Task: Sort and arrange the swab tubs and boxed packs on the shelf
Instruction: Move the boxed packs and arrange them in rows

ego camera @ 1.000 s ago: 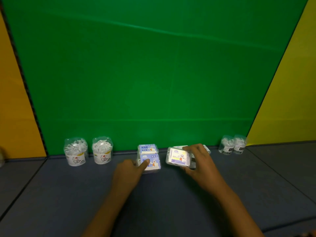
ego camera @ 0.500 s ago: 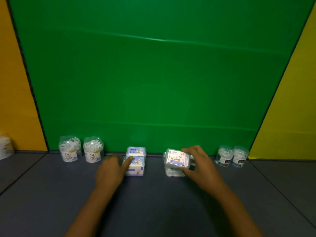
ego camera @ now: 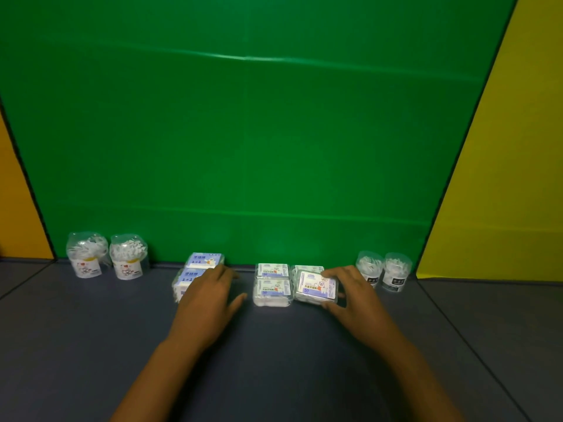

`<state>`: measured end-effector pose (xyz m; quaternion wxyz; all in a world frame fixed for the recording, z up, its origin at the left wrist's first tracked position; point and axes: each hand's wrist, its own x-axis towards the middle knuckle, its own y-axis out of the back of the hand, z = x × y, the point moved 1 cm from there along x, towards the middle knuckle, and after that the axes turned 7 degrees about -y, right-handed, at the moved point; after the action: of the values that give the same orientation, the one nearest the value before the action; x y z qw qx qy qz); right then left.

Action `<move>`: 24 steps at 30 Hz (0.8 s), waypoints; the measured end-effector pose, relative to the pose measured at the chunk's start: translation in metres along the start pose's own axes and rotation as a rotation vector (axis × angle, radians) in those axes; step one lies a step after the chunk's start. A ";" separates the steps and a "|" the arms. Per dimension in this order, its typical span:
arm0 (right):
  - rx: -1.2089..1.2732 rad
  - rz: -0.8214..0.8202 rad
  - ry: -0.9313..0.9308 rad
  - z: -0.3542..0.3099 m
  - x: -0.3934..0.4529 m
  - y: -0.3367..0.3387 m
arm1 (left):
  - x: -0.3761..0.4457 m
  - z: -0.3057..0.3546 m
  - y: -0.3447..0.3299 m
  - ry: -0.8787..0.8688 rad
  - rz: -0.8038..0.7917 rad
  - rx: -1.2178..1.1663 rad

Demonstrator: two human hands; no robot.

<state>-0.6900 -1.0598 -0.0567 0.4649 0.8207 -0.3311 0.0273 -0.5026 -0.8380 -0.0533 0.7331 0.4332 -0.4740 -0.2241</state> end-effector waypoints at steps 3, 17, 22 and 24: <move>-0.010 -0.062 -0.011 0.015 0.001 -0.003 | -0.001 0.010 -0.002 0.005 -0.021 0.020; -0.027 -0.087 0.008 0.023 0.012 -0.025 | -0.005 0.008 0.000 0.034 -0.096 0.032; -0.131 -0.105 -0.022 0.015 0.014 -0.021 | -0.009 0.007 0.009 0.054 -0.073 0.021; -0.194 -0.082 -0.019 0.005 0.015 -0.017 | -0.011 0.005 0.015 0.057 -0.061 0.030</move>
<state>-0.6700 -1.0654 -0.0668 0.5398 0.7848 -0.3029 -0.0315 -0.5135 -0.8238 -0.0454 0.7325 0.4646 -0.4429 -0.2267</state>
